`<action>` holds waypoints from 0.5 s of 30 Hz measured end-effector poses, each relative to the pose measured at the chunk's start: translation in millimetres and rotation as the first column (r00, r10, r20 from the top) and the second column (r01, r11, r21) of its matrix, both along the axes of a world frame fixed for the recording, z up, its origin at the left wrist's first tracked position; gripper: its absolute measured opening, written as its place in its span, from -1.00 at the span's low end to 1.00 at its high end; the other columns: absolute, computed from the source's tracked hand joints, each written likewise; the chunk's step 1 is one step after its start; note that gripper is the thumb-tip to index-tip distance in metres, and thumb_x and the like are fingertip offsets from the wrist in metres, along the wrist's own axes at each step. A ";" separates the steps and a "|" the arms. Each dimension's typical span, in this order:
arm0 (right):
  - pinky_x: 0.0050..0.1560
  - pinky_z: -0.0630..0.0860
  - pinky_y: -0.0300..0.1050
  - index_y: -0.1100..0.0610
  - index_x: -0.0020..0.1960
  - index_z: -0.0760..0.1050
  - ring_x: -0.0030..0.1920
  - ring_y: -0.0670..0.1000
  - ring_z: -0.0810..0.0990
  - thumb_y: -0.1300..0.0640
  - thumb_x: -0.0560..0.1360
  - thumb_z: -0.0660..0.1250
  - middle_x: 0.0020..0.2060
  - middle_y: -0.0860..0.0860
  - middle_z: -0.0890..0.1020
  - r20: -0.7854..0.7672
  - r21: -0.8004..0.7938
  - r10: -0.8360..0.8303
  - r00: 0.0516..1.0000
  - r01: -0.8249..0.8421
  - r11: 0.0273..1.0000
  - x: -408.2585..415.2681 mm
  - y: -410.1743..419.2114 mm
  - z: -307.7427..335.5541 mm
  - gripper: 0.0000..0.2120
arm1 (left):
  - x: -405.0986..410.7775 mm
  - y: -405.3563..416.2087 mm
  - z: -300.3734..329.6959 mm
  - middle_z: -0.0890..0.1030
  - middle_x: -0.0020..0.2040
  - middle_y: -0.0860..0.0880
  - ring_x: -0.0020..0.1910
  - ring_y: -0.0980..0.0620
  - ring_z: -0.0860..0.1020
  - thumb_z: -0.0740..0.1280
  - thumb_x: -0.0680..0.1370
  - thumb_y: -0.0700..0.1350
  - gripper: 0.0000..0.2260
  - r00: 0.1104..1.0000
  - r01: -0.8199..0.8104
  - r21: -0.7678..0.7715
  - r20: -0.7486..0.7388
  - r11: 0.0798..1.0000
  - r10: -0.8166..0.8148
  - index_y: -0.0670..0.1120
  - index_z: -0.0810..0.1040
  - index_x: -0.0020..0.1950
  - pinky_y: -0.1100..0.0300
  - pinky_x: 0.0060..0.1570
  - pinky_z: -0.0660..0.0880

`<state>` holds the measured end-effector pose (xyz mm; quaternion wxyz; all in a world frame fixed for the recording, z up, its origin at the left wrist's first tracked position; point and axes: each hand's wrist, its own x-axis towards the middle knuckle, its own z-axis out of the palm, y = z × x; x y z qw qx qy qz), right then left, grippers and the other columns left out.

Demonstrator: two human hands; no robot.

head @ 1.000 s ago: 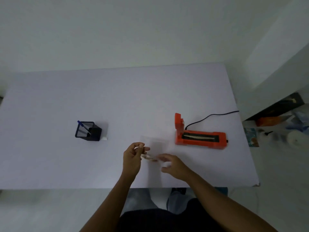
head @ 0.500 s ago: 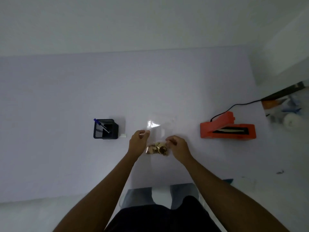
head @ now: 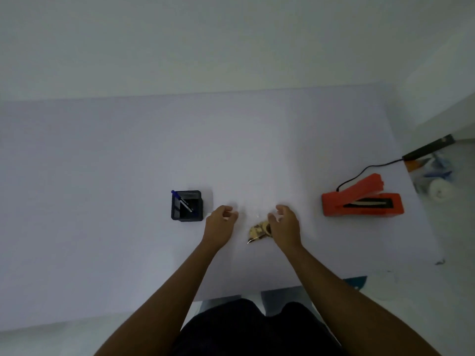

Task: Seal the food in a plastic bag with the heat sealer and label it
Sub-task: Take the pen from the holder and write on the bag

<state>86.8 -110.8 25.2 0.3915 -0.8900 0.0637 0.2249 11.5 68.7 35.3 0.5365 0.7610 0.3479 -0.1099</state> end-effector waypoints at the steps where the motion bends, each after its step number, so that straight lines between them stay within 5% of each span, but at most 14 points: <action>1: 0.06 0.47 -0.22 0.19 0.33 0.48 0.11 0.06 0.59 0.14 0.58 0.34 0.20 0.13 0.59 0.035 0.020 0.034 0.999 -0.035 0.999 -2.5 9.4 5.8 -0.66 | -5.1 8.7 9.1 0.64 0.01 -0.04 -0.06 0.02 0.61 0.31 0.61 -0.04 -0.79 0.998 -0.036 0.027 0.046 0.999 0.034 -0.11 0.56 0.17 0.20 -0.09 0.52; 5: -0.10 0.44 -0.46 0.11 0.24 0.56 -0.05 -0.05 0.57 0.14 0.58 0.34 0.09 0.01 0.63 0.155 0.118 0.258 0.954 -0.277 0.954 -12.3 63.5 34.5 -0.76 | -30.2 50.4 45.2 0.62 -0.19 0.06 -0.21 0.10 0.59 0.30 0.61 -0.10 -0.92 0.963 -0.251 0.124 0.132 0.960 0.235 -0.05 0.57 -0.03 0.34 -0.26 0.47; 11: 0.18 0.48 -0.16 0.13 0.20 0.63 0.11 0.02 0.52 0.36 0.54 0.23 0.12 0.06 0.66 0.259 0.037 0.670 0.696 -0.700 0.713 -25.6 148.0 56.9 -0.67 | -63.0 109.2 52.8 0.66 -0.06 -0.02 -0.16 0.06 0.59 0.33 0.60 -0.05 -0.83 0.930 -0.364 0.297 0.072 0.883 0.359 -0.11 0.61 0.09 0.29 -0.25 0.44; 15: 0.26 0.47 0.09 0.06 0.34 0.55 0.23 0.15 0.47 0.34 0.52 0.29 0.24 0.08 0.58 0.085 -0.194 0.865 0.495 -0.843 0.502 -24.0 183.8 57.8 -0.56 | -65.6 122.1 41.7 0.70 -0.06 -0.06 -0.19 0.07 0.57 0.35 0.58 -0.02 -0.78 0.962 -0.256 0.365 0.003 0.895 0.273 -0.12 0.66 0.11 0.22 -0.16 0.45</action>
